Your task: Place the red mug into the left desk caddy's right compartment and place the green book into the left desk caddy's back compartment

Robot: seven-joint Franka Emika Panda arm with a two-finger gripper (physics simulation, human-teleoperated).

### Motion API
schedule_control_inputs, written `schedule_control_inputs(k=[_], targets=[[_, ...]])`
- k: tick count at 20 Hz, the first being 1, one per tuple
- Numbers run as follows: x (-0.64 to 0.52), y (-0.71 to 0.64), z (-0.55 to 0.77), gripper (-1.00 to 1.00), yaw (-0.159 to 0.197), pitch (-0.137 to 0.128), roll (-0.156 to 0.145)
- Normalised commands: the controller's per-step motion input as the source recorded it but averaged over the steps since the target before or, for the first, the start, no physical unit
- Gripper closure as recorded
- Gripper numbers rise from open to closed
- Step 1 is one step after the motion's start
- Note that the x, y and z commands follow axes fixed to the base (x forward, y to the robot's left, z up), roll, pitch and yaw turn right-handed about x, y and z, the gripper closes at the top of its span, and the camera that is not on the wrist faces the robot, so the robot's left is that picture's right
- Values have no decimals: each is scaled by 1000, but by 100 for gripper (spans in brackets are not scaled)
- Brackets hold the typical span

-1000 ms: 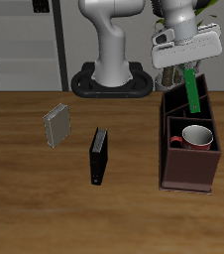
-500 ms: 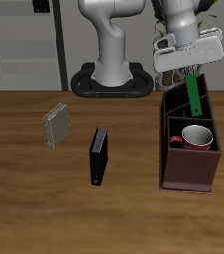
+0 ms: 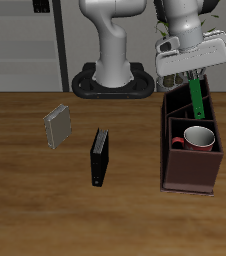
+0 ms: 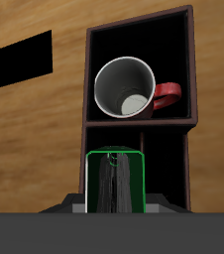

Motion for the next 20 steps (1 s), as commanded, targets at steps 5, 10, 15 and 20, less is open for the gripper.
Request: schedule_control_inputs(k=[5,10,15,20], targets=[[28,55,50,100,8,-42,-6],[81,15,81,100,26,-53,-12],[107,-18,1,100,-3,-15,-16],[45,4,-12,100,10,-22,-8]])
